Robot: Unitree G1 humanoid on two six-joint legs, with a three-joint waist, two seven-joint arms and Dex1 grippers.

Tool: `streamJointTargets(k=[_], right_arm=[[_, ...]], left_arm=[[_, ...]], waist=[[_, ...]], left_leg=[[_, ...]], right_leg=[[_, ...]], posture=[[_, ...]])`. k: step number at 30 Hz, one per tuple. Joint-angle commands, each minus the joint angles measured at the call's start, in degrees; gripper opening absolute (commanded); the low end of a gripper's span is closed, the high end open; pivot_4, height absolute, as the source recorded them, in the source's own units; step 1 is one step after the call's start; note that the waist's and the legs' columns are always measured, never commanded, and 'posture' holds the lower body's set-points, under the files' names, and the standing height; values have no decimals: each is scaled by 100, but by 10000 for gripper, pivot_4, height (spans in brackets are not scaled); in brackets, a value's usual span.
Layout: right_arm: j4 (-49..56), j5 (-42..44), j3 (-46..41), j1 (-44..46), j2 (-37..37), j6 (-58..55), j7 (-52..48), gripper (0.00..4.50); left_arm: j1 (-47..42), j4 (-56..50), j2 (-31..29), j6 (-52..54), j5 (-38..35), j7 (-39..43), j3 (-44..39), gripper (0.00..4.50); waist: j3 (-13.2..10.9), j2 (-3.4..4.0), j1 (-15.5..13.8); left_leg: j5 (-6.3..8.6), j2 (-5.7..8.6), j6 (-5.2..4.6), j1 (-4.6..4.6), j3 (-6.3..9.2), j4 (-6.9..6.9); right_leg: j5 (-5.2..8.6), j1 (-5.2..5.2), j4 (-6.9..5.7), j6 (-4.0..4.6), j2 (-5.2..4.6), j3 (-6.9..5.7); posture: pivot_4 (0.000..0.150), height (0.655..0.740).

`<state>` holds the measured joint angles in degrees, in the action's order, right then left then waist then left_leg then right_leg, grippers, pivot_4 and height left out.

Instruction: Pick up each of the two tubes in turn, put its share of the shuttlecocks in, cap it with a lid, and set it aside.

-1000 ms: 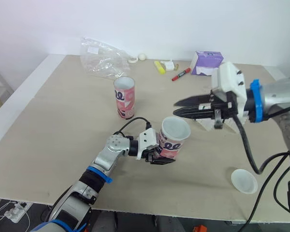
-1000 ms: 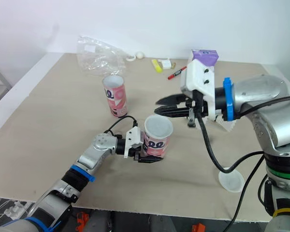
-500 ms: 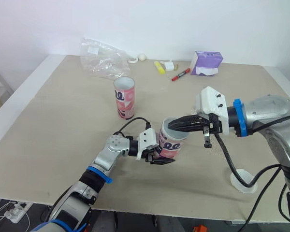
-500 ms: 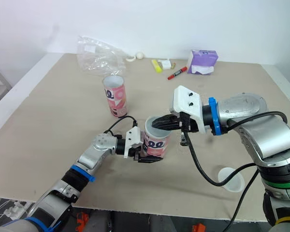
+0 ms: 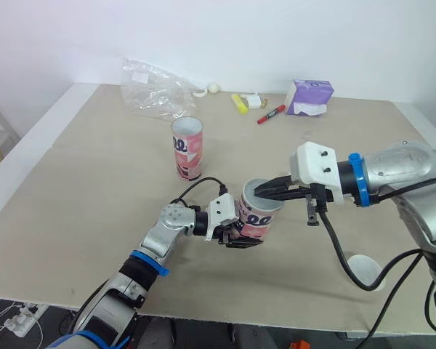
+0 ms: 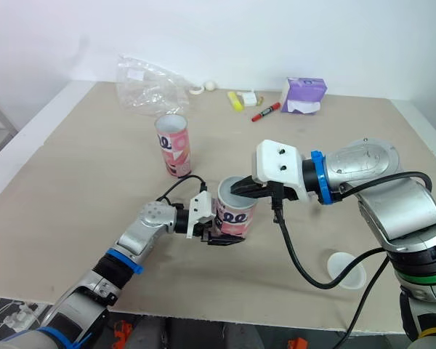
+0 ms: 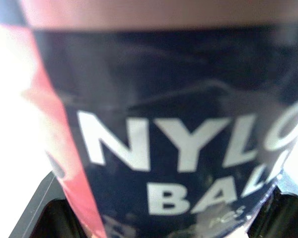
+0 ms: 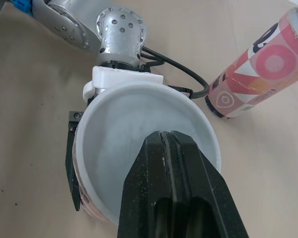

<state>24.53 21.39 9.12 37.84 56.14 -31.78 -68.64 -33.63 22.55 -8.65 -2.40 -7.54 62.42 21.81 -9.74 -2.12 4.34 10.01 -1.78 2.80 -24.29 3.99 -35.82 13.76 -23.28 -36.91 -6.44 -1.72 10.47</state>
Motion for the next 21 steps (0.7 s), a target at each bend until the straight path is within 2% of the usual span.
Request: streamJointTargets(k=[1,7,11,16,21], right_arm=[[-112,-509,729,-297,144,254,-400,386],[-247,-899,929,-233,53,839,-626,386],[-292,-789,841,-176,-139,774,-623,386],[-415,14,9,6,-312,-33,-465,386],[-696,892,-1361,-163,-27,-600,-380,386]], left_arm=[[49,114,-69,112,165,-119,-8,33713],[35,134,-53,125,166,-135,-13,33713],[17,131,-44,140,159,-147,-21,33713],[10,120,-57,140,144,-140,-45,33713],[19,33,-84,187,78,-103,-85,33713]], waist=[[22,-10,0],[48,-25,4],[57,-32,4],[58,-33,7],[47,-21,-3]], left_leg=[[0,0,0,1,0,0],[3,-1,5,20,0,4],[6,-2,10,22,0,4],[6,-3,9,25,0,4],[5,-1,8,-4,0,8]], right_leg=[[0,0,0,0,0,0],[2,-4,12,3,-1,0],[2,-3,15,3,-2,0],[1,-1,15,4,-1,0],[1,1,15,4,-2,0]], posture=[[1500,7400],[1500,7400],[1500,7400],[1500,7400],[1500,7400]])
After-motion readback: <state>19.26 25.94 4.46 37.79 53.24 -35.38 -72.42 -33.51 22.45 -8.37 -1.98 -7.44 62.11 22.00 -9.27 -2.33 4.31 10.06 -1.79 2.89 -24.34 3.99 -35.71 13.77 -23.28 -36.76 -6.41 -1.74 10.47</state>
